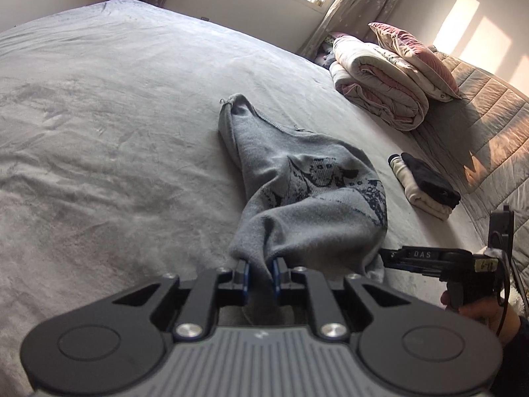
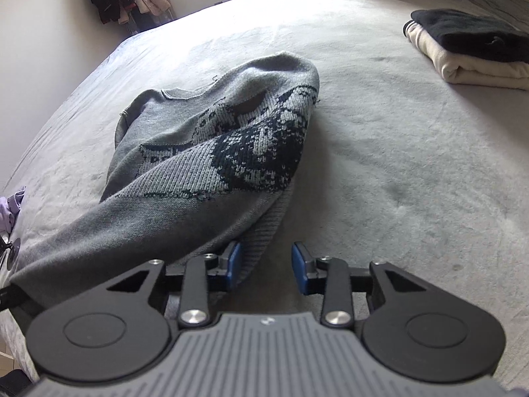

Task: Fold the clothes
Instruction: 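Grasp the sweater hem with the left gripper, then pull the hem with the left gripper while the right gripper pinches the sweater edge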

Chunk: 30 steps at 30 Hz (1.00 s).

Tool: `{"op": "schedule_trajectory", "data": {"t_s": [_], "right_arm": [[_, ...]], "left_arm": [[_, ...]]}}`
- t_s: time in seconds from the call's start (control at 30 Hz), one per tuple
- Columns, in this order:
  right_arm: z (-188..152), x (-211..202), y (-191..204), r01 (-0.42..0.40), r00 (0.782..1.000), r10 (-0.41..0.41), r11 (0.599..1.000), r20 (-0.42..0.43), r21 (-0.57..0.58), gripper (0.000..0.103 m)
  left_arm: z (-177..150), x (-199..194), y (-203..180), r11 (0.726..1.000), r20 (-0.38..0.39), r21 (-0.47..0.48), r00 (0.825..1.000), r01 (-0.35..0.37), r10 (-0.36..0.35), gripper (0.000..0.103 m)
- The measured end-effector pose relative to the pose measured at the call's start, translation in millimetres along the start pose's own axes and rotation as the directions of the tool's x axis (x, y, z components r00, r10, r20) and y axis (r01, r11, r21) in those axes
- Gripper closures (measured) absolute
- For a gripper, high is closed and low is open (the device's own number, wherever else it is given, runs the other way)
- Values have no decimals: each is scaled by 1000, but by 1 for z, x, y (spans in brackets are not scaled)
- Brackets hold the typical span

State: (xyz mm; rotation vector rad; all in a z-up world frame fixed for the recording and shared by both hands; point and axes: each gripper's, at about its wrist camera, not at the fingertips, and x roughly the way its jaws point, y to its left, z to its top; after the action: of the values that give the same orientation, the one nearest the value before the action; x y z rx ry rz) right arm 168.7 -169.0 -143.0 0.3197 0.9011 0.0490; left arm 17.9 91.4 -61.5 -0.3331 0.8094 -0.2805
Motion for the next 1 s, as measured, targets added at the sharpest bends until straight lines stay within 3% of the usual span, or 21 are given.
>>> {"op": "schedule_trajectory", "data": {"t_s": [0.03,0.07,0.1,0.17,0.3,0.37,0.4,0.43,0.47,0.77,1.0], "right_arm": [[0,4,1,-2,1000,2,1000,-11,1,77],[0,7,1,-6,1000,6,1000,-22,1,90],[0,9,2,-6,1000,6,1000,-31,0,99],[0,8,3,5,999,-5,1000,-33,-7,100],[0,-11,8,38,999,-38,998,-8,-48,101],[2,-28,9,30,999,-29,998,24,-60,101],[3,-37,9,24,999,-22,998,40,-63,101],[5,-46,9,18,998,-14,998,56,-64,101],[6,-56,8,12,997,-7,998,71,-66,101],[12,-138,11,33,974,3,987,227,-154,102],[5,-150,6,76,974,-31,978,227,-193,101]], "left_arm": [[-2,3,2,1000,-11,-1,1000,-3,3,86],[-5,6,3,1000,-24,0,1000,-6,6,79],[-7,9,4,1000,-38,1,999,-8,8,66],[-13,15,6,1000,-74,1,997,-9,9,53],[-25,27,8,1000,-129,23,992,-14,17,53],[-28,31,7,999,-137,33,990,-13,18,55],[-29,33,6,999,-140,38,990,-13,18,62],[-30,35,6,999,-144,43,989,-13,19,72],[-31,36,5,999,-148,48,989,-11,18,90],[-11,1,-12,995,-70,89,997,40,-33,95],[2,-11,-20,993,-43,113,998,45,-41,95]]}}
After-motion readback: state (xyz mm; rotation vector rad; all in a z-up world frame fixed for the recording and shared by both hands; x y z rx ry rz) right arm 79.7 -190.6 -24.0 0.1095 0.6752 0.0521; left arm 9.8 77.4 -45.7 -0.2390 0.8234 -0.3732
